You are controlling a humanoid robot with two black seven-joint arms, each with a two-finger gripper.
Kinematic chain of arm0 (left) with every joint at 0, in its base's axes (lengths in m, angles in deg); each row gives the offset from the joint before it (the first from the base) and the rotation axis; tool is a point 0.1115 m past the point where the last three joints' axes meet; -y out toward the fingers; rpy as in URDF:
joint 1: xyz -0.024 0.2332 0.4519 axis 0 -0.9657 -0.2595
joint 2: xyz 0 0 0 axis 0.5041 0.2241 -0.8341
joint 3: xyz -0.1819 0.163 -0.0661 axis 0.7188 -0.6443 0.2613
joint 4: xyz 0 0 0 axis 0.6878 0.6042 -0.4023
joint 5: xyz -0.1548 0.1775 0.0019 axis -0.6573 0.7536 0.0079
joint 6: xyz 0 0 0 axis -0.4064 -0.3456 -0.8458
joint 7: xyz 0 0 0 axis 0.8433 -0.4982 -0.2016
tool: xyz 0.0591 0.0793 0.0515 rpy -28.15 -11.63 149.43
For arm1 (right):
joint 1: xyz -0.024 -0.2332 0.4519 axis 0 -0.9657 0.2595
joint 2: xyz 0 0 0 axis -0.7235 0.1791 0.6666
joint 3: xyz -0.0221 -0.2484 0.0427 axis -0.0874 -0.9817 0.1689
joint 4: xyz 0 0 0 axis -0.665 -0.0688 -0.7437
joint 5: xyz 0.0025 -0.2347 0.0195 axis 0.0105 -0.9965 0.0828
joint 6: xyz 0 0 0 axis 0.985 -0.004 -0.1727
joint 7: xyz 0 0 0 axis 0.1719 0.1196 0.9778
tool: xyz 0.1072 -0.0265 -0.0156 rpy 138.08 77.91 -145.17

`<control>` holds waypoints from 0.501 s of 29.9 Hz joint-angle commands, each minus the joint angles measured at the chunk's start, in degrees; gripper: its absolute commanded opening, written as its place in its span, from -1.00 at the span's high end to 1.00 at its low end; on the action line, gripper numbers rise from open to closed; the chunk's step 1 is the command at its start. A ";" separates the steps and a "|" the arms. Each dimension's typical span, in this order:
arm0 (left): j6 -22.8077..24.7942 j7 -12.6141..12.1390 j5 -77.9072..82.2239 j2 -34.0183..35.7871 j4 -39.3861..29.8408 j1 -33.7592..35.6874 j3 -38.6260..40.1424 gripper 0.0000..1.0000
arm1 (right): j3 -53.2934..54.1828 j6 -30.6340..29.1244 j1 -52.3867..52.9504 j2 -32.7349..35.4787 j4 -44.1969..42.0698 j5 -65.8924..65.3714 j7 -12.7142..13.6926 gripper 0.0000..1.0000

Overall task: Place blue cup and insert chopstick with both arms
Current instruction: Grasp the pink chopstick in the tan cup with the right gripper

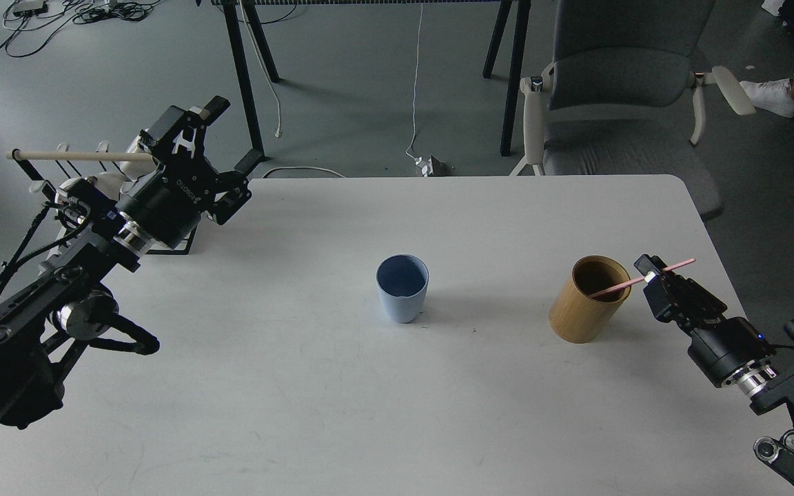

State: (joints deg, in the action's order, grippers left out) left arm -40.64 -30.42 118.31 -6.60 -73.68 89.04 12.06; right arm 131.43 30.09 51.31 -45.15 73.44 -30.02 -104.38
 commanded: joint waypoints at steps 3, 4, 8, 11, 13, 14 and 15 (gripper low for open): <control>0.00 0.00 0.00 0.00 0.00 -0.65 0.07 -0.89 | 0.00 0.00 0.16 -0.04 0.09 -0.41 0.00 0.82; 0.00 0.00 0.00 0.00 0.00 -0.65 0.07 -0.89 | 0.00 0.00 0.16 0.04 0.09 -0.41 0.00 0.85; 0.00 0.00 -0.08 0.00 -0.09 -1.09 0.16 -0.89 | 0.09 0.00 0.34 0.31 0.35 -0.41 0.00 0.93; 0.00 0.00 -0.08 -0.09 -0.09 -1.09 0.25 -0.89 | 0.18 0.00 0.78 1.10 1.06 -0.41 0.00 0.98; 0.00 0.00 0.00 -0.26 -0.09 -1.09 0.25 -0.89 | 0.44 0.00 0.69 2.85 2.19 -0.33 0.00 1.00; 0.00 0.00 0.00 -0.52 0.00 -1.09 0.34 -0.89 | 0.62 0.00 0.69 4.25 3.16 -0.24 0.00 1.00; 0.00 0.00 0.00 -0.70 -0.09 -1.09 0.34 -0.89 | 0.97 0.00 0.60 5.66 4.39 -0.15 0.00 1.00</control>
State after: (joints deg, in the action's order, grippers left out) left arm -40.65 -30.42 118.24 -6.83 -73.71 87.95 12.34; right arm 131.77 30.09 52.01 -42.76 75.36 -30.40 -104.38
